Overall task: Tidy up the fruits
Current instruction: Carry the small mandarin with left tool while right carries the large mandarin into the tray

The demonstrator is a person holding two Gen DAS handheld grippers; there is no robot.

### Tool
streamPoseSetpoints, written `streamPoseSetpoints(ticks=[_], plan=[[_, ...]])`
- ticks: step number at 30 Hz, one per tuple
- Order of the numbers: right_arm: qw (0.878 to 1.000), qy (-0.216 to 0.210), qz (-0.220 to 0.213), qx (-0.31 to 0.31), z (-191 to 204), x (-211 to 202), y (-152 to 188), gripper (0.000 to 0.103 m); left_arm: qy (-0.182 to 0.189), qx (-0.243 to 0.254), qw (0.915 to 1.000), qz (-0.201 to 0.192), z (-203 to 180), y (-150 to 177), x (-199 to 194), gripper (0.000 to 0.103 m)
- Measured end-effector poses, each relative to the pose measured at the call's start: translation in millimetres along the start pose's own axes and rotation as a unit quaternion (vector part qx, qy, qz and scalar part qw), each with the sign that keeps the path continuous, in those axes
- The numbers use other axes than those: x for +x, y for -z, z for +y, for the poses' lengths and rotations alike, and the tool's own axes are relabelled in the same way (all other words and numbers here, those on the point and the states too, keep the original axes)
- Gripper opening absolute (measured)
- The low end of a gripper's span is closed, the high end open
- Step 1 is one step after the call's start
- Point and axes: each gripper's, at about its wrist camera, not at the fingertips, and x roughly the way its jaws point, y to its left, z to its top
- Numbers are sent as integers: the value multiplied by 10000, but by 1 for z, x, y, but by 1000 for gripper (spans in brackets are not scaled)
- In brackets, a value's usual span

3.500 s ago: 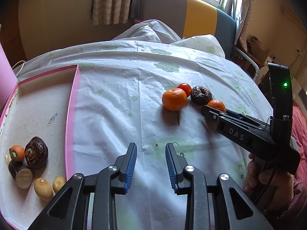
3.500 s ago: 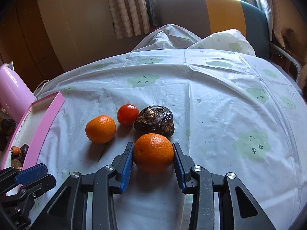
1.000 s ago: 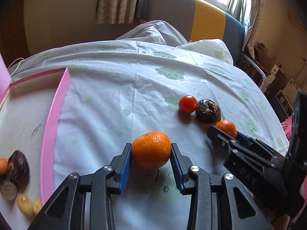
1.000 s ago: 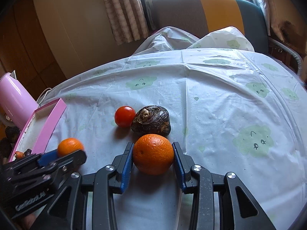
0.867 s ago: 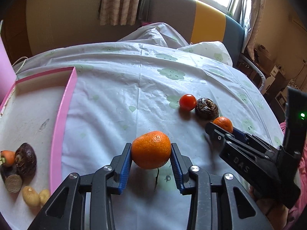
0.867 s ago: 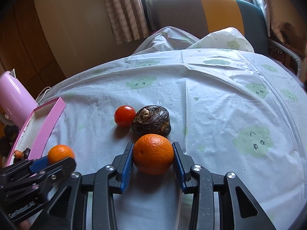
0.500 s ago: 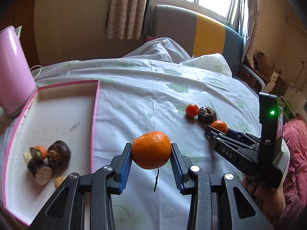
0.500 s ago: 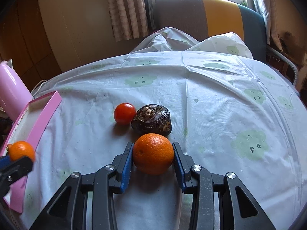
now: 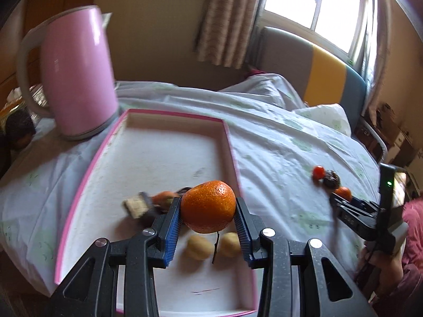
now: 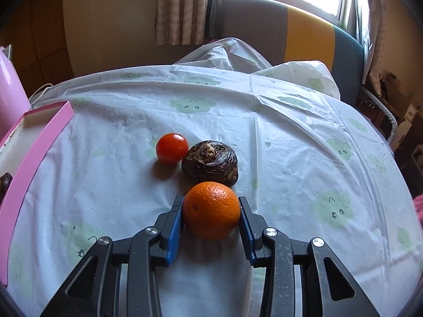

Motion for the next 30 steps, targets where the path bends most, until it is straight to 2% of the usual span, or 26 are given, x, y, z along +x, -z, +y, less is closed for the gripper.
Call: streamPoseSetpoints(ticks=[4,6,10,15,21,30], plan=[[9994,-252,-217,85,14,-29,0,39,-323,-314,9990,-4,35,0,-1,39],[9978,-610,-268,-53,31,-42,-4,39,-424,-431,9982,2,46,-1,0,39],[9905,-1269,-378,-365,73,-61,-15,39,-507,-544,9972,35,54,-6,4,39],[9786,-1910,-329,-694,125,-64,-28,39,-536,-523,9972,36,55,-15,8,39],[9679,-2292,-181,-1019,167,-59,-34,39,-660,-564,9962,75,61,-26,17,39],[9584,-2627,-86,-1113,205,-43,-56,42,-692,-756,9947,89,70,-35,21,41]])
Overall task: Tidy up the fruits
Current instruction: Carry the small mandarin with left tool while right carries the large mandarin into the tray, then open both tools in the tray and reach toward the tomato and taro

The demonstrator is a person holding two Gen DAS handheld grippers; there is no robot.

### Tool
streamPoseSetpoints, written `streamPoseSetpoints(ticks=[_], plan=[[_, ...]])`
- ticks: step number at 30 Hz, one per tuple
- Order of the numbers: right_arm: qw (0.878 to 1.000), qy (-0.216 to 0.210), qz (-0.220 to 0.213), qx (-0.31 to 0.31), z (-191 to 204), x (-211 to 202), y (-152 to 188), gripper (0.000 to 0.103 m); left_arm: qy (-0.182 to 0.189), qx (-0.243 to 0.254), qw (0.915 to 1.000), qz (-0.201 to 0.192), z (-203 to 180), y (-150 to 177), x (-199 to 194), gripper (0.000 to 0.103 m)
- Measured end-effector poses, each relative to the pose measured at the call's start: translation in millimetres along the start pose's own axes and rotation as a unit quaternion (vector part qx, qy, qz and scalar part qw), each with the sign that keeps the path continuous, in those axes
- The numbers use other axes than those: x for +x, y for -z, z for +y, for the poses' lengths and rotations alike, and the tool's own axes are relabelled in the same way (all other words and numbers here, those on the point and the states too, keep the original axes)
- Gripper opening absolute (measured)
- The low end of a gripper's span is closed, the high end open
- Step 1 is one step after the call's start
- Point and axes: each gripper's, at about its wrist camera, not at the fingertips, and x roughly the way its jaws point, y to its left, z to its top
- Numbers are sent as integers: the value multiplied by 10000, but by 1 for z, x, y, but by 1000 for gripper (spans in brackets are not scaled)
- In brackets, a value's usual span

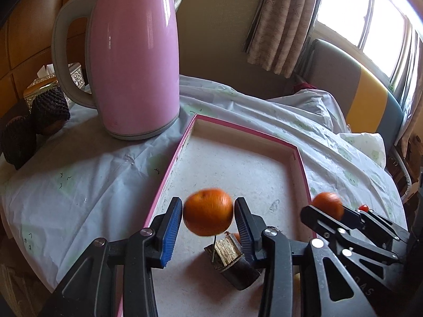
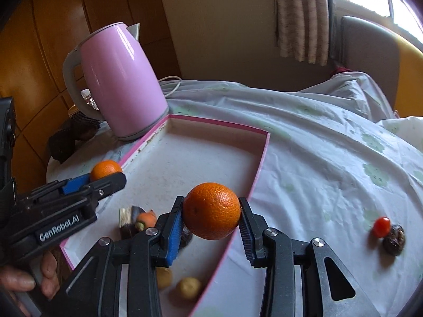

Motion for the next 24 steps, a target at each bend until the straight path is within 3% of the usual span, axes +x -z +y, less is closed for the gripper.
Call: streamPoseSetpoints(ticks=[2,14,24], plan=[[10000,8,-35,-33,3,1,-1,52,-13,17,10000,-32,0,1,-2,41],[9999,109,-123,3,8,-18,13,52,33,53,9999,-159,-5,9,-22,42],[9990,318,-286,139,-4,-51,39,57,201,372,9988,-259,-30,21,-41,42]])
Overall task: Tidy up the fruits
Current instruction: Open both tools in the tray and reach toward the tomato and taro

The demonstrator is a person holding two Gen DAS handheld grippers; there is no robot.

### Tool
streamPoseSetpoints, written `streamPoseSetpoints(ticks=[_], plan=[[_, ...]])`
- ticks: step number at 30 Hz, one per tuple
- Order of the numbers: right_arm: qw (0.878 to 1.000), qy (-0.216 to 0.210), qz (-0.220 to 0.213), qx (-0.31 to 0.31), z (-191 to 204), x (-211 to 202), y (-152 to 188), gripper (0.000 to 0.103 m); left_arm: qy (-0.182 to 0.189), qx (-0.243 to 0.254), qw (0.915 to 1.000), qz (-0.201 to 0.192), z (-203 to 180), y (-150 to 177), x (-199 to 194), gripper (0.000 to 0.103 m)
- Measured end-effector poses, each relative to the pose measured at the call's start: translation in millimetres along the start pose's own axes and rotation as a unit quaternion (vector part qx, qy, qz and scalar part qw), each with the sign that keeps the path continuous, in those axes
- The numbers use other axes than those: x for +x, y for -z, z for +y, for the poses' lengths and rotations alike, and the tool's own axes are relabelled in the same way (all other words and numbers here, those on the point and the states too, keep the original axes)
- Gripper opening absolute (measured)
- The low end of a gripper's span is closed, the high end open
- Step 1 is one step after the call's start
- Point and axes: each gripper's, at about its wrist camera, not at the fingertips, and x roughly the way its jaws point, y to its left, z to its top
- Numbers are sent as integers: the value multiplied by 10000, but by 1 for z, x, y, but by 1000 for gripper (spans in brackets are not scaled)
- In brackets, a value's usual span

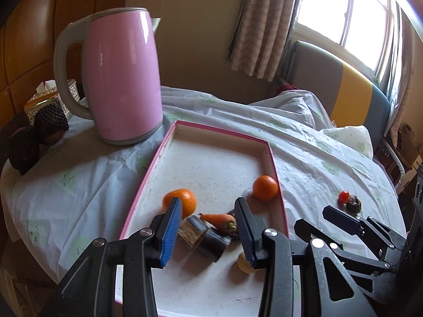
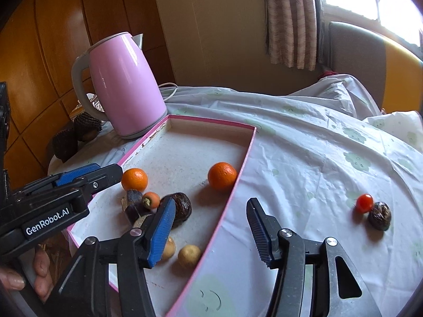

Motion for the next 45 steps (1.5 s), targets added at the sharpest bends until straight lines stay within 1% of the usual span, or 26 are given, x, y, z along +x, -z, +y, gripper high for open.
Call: streamPoseSetpoints(ticks=[11,19,21,22,29,31,33,38,43,45], plan=[[9983,335,-38,478,-43,-27,27,57,337,528,9980,16,-44,13,-8,42],[9939,730,-62,828,-81,-41,39,57,580,895,9941,210,-73,27,-1,42],[9918,868,-40,942,-93,-43,44,67,658,961,9927,307,-80,31,3,42],[9905,933,-30,1014,-100,-44,46,68,698,989,9920,352,-83,33,4,42],[9802,1369,38,1428,-147,-47,60,70,1028,1324,9845,517,-108,46,8,42],[9787,1480,39,1426,-157,-46,61,68,1107,1445,9818,549,-114,49,8,42],[9775,1575,50,1401,-165,-44,60,59,1149,1535,9799,559,-119,51,8,42],[9742,1768,32,1400,-188,-34,50,59,1241,1547,9776,711,-123,52,14,42],[9759,1849,197,1142,-201,-13,35,59,1302,1523,9768,758,-125,51,19,42],[9775,1792,279,1074,-205,-5,32,59,1330,1517,9763,781,-126,51,21,42]])
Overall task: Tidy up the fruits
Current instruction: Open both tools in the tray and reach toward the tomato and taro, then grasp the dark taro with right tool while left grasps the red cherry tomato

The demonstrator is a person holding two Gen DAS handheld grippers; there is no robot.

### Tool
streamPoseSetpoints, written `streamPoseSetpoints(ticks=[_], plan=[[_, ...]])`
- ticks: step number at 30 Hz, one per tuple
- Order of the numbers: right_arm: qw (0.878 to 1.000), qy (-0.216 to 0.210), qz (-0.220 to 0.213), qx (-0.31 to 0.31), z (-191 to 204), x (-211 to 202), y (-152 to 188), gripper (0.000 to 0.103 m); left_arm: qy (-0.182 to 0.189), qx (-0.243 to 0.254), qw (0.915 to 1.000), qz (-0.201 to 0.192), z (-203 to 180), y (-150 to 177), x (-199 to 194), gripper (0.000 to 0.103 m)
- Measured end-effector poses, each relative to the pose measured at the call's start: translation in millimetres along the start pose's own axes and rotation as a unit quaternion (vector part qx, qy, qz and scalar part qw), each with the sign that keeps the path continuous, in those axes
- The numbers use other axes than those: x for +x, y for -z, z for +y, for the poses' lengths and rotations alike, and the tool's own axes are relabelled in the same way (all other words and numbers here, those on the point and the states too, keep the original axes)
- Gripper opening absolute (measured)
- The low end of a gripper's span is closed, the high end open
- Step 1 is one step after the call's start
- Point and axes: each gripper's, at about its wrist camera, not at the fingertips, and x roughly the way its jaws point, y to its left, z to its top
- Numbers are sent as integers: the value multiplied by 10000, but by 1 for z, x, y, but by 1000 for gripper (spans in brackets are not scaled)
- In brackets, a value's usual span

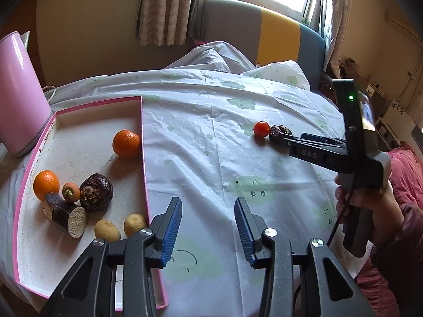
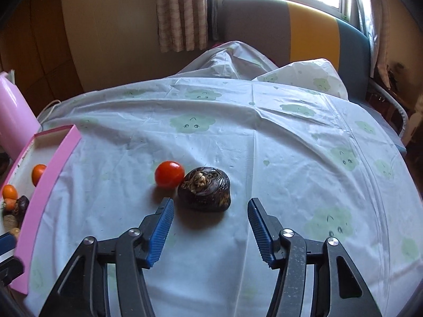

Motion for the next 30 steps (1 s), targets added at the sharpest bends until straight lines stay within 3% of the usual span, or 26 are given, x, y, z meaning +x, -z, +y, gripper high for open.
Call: streamPoseSetpoints(ticks=[7,10,23,30], plan=[[9996,-42,204,-203,3,22,-4,59,20,-77,9999,91,0,-8,10,42],[9996,-57,190,-221,4,23,-4,49,38,-133,9998,145,-2,-14,19,42],[9998,68,192,-44,-5,16,2,49,134,-242,9992,304,-28,-55,71,42],[9993,341,155,-10,-11,13,6,49,288,-155,9991,287,-48,-76,90,42]])
